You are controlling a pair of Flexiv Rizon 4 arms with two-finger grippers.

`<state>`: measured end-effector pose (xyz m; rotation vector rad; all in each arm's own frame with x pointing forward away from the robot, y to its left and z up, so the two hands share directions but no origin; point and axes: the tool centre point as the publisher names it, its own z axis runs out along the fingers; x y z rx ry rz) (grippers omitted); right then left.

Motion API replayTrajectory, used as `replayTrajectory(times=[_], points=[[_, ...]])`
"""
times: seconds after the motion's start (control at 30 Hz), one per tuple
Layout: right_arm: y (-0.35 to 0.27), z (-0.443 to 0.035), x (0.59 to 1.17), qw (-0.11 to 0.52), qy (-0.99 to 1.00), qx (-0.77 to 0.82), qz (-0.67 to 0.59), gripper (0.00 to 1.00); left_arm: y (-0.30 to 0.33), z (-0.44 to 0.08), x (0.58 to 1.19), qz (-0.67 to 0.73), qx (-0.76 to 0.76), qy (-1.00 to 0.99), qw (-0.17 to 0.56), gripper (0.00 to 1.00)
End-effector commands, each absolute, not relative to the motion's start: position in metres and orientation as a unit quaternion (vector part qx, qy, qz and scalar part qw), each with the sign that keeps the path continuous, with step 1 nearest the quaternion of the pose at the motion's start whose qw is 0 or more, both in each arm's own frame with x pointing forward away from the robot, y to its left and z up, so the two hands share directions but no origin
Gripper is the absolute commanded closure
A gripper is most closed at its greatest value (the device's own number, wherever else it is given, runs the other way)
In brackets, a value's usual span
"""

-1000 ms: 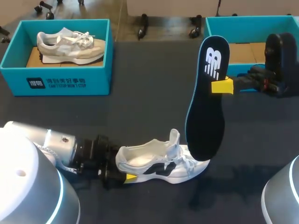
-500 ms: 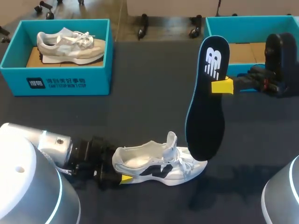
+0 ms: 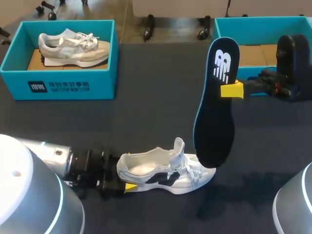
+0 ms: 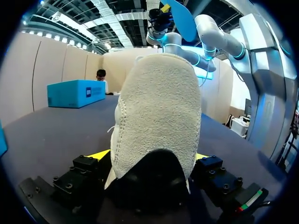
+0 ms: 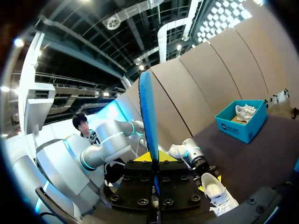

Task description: Take the shoe out of the shoebox, open the shoe tongue, remove and reinsert the insole, then place the shoe into the shoebox

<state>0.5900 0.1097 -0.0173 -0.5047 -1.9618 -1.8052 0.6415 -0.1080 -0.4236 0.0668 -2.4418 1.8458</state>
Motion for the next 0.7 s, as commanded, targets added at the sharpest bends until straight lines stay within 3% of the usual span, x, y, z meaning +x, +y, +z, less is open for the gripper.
replayTrajectory(times=[0.03,0.7], points=[[0.111,-0.018,0.59,0.212,-0.706,-0.181,-0.65,1.0,-0.102,-0.42,0.639,0.605,0.024,-0.795,0.038,0.0],[0.111,-0.018,0.59,0.212,-0.706,-0.181,-0.65,1.0,-0.081,-0.408,0.635,0.577,0.051,-0.815,0.03,0.0]])
